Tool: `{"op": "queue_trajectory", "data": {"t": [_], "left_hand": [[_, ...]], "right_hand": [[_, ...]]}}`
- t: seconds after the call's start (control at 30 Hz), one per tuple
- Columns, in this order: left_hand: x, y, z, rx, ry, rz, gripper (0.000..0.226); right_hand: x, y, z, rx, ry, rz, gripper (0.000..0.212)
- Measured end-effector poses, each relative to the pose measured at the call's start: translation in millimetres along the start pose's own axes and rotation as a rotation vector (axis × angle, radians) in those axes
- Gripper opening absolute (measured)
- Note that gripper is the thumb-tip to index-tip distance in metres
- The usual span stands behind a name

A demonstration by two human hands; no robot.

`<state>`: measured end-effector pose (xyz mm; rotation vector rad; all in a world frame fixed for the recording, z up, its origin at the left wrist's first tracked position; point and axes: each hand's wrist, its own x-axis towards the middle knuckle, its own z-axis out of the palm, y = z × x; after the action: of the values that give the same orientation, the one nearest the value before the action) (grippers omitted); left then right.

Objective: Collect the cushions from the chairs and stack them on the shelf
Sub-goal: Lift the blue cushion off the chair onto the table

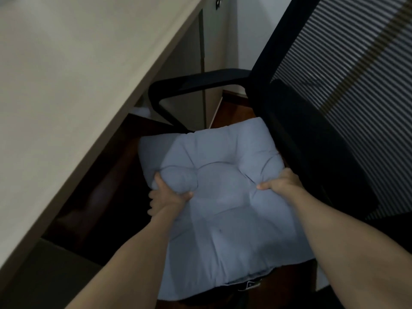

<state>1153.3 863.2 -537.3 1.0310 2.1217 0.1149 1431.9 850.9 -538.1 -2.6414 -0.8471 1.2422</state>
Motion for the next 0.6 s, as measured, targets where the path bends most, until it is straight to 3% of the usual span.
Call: {"op": "queue_trajectory", "data": {"t": [0.17,0.4,0.6], "left_hand": [[-20.5,15.3,-17.9,0.033,0.012,0.146,0.093],[-68.4,37.1,-84.6,0.121,0.054,0.213,0.096],[-127.0,45.2,-127.8,-0.004,0.005,0.219,0.101]], "right_hand": [[-39.3,-19.9,-13.4,0.004,0.093,-0.071,0.064],[-120.8,-37.0,-55.9,0.016,0.146,-0.088,0.062],[-200.0,-47.4,-116.7,-0.019,0.225,-0.147,0.054]]}}
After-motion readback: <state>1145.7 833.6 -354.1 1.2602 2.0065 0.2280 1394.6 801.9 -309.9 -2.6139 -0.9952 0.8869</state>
